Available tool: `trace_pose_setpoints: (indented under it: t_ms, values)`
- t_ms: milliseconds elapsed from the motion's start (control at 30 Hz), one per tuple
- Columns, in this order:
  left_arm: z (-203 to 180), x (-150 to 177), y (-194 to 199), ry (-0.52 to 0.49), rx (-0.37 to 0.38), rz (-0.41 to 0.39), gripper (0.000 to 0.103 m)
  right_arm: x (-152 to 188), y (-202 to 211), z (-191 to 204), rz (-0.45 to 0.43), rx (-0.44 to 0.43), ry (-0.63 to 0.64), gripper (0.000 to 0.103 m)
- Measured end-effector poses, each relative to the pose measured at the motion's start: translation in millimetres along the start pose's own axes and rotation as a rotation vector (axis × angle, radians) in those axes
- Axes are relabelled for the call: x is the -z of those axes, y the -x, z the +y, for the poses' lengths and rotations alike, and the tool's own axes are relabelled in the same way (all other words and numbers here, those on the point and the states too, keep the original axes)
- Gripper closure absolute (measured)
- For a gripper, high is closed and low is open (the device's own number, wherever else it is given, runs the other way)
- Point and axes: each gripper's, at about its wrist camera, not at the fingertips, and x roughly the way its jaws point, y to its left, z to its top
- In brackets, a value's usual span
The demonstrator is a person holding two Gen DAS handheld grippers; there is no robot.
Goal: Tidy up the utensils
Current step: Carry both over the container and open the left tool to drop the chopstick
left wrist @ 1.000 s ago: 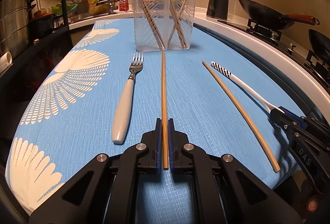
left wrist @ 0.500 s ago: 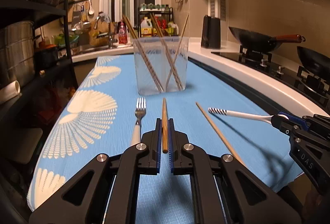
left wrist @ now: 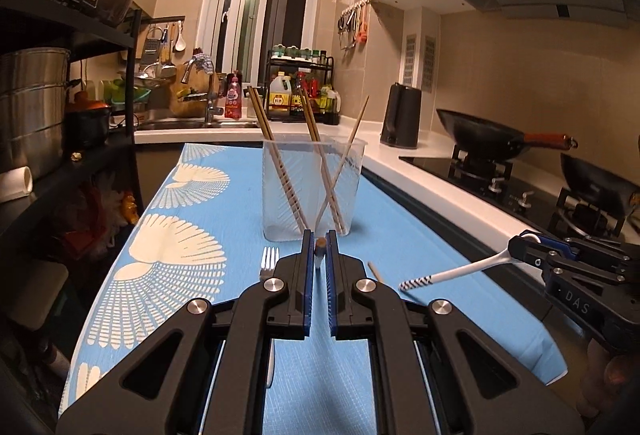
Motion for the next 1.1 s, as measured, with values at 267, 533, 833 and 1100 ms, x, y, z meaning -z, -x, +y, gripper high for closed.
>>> trace_pose_setpoints:
  t_ms: [267, 533, 833, 1100]
  values:
    - [10.7, -9.8, -2.6, 0.061, 0.043, -0.017, 0.097, -22.6, 1.5, 5.2, -0.021, -0.018, 0.038, 0.091]
    - [17.1, -27.8, -3.0, 0.085, 0.056, 0.002, 0.097, -45.1, 4.4, 7.7, -0.021, -0.037, 0.075, 0.091]
    - [24.2, -77.1, -21.7, 0.045, 0.081, 0.154, 0.097, -79.4, -4.3, 9.5, -0.001, -0.063, 0.116, 0.091]
    - [27.2, -129.2, -43.1, 0.016, 0.104, 0.218, 0.097, -134.9, -14.8, 7.3, -0.018, -0.106, 0.132, 0.091]
